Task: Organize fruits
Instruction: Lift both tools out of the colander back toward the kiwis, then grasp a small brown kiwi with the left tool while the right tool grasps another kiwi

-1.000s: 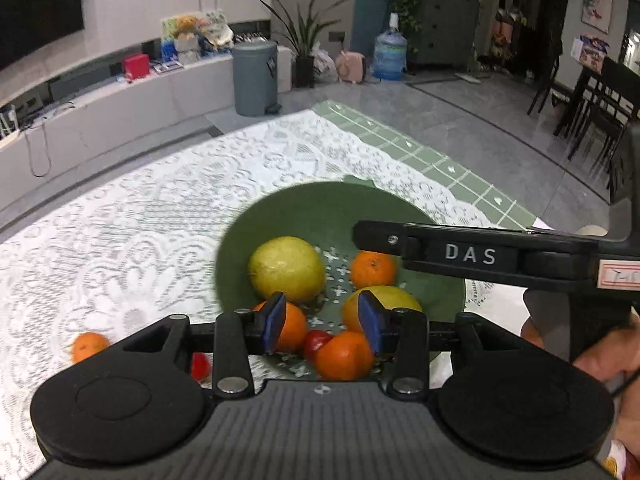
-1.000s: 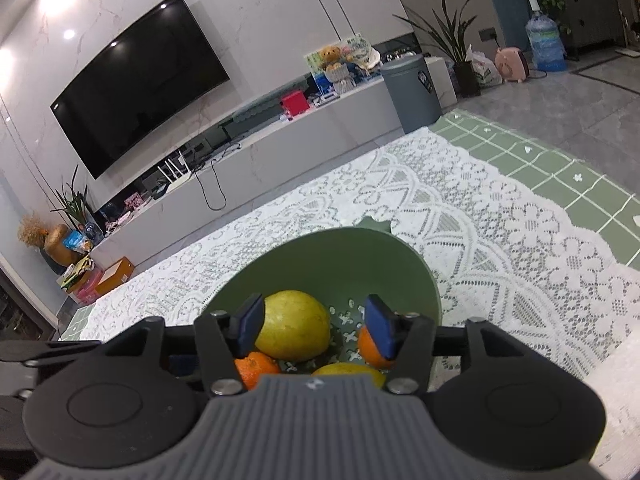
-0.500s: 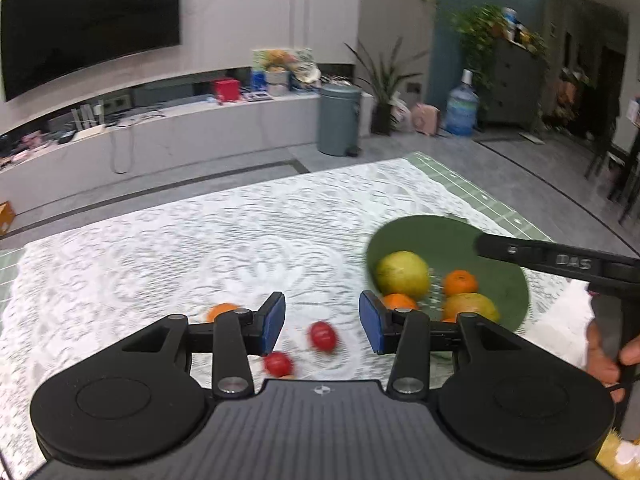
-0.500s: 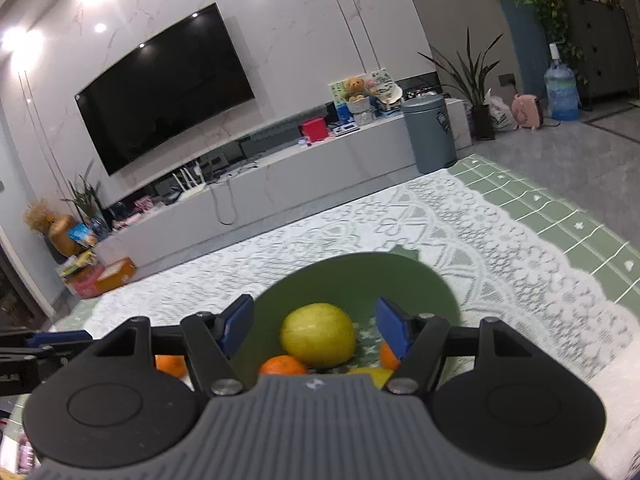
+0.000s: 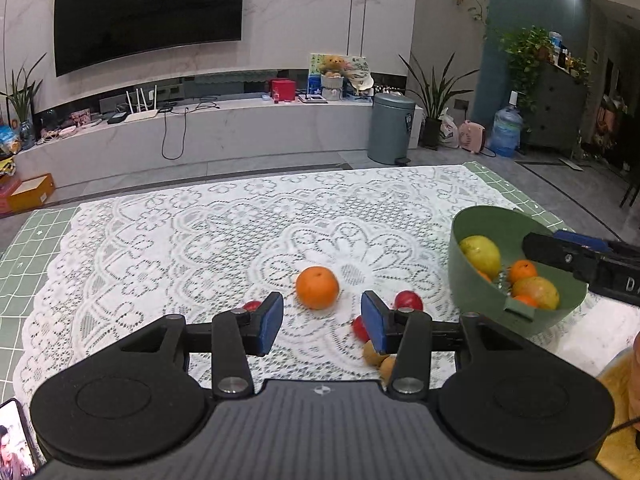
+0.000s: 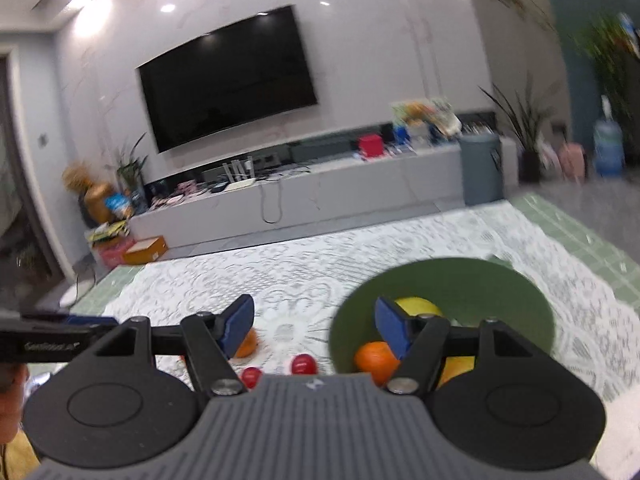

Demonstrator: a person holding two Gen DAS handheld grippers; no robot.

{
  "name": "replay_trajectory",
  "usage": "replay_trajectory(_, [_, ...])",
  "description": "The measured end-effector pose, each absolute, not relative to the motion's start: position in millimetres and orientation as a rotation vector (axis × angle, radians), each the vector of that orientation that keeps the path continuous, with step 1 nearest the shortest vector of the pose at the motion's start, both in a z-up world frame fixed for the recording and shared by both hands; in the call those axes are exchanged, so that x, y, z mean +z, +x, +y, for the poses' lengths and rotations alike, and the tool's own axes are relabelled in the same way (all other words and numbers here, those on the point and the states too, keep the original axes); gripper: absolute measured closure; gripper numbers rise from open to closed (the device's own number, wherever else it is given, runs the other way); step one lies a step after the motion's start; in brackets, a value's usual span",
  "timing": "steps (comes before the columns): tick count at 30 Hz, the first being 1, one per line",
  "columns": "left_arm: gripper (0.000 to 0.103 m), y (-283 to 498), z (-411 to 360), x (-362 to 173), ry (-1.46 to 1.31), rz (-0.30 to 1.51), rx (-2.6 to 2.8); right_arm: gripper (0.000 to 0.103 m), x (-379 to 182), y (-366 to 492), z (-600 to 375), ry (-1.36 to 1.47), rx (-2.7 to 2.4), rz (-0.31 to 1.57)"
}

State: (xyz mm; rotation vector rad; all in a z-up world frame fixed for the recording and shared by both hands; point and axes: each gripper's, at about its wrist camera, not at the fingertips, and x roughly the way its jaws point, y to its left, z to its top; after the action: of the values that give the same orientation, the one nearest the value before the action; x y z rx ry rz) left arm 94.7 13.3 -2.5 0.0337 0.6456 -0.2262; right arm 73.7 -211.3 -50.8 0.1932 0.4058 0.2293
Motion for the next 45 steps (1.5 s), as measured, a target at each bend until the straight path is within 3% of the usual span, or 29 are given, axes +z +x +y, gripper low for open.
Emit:
replay_trajectory(13, [0.047,93,18,-36,0.076,0.656,-0.206,0.039,-73,78,-142,-0.056,0.318,0.502])
replay_trajectory(17, [0.047,95,18,-42,0.065,0.682,-0.247,0.049,-85,89,-128,-0.123,0.322,0.593])
replay_trajectory(22, [0.048,100,15,-50,0.035,0.730,-0.290,0.054,-98,109,-130,-0.088,0.338,0.703])
replay_trajectory(25, [0.053,105,14,-54,0.010,0.757,-0.296,0.056,-105,116,-131,-0.056,0.375,0.751])
replay_trajectory(29, [0.057,112,15,-61,-0.014,0.806,-0.290,0.067,-115,125,-127,-0.024,0.417,0.805])
replay_trajectory(35, [0.058,117,22,-65,-0.069,0.848,-0.272,0.068,-124,137,-127,0.035,0.434,0.853])
replay_trajectory(40, [0.068,119,20,-66,-0.089,0.869,-0.301,0.068,-131,144,-122,0.030,0.421,0.883])
replay_trajectory(45, [0.068,120,15,-69,-0.060,0.878,-0.315,0.075,-134,147,-121,0.035,0.423,0.896])
